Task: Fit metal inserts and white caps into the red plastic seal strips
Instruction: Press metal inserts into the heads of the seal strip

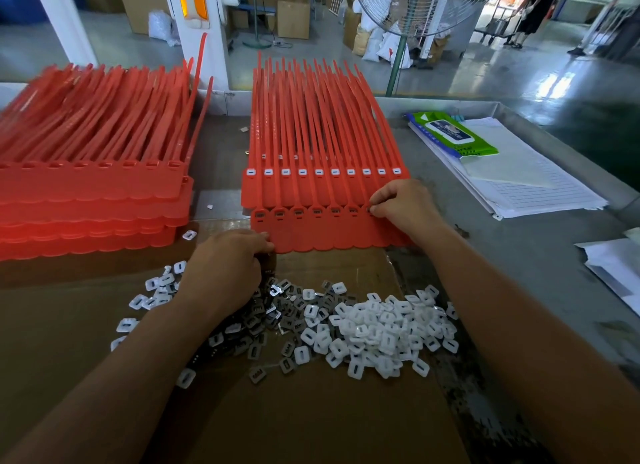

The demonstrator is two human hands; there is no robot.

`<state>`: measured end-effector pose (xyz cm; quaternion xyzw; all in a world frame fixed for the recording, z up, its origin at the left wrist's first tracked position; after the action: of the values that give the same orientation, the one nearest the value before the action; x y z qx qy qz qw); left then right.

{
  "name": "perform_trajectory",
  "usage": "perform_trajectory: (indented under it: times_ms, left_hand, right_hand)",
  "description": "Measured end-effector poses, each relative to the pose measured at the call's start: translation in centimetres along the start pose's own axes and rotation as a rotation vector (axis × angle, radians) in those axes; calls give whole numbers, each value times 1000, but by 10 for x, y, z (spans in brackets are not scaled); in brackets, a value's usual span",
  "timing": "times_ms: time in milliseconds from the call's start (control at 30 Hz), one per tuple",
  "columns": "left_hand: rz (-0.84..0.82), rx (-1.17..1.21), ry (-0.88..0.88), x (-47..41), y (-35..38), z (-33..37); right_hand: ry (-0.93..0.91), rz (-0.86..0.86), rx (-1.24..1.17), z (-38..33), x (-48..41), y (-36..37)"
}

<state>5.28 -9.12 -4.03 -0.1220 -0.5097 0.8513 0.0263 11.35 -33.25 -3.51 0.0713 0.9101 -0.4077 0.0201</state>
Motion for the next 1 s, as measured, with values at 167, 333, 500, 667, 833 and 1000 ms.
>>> perform_trajectory:
  times_ms: [167,333,500,667,833,1000]
  left_hand:
    - [2,-11,-3,1,0,-1]
    - [-2,-15,-4,0,0,-1]
    - [-1,-21,-2,0,0,-1]
    - [6,-23,-3,0,0,-1]
    - [12,-27,1,0,-1,0]
    - [8,-34,17,0,-1,2]
  right_hand:
    - [17,2,0,-1,-1,1]
    - [-6,-7,-5,3,-1,2]
    - [-98,-5,4,-5,9,-3]
    - [-234,-96,19,-35,37,-3]
    - [-336,-360,49,-70,70,21]
    - [-430,-520,94,-88,93,42]
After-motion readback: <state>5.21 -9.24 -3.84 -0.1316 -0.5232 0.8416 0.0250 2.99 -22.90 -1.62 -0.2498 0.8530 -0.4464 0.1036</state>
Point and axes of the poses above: each hand's wrist, its own x-axis away from the middle knuckle, its own y-axis out of the palm, z = x × y, the point moved 7 cm from there along -x, towards the middle knuckle, and after that the axes turned 3 degrees about -y, right-handed, at the moved point
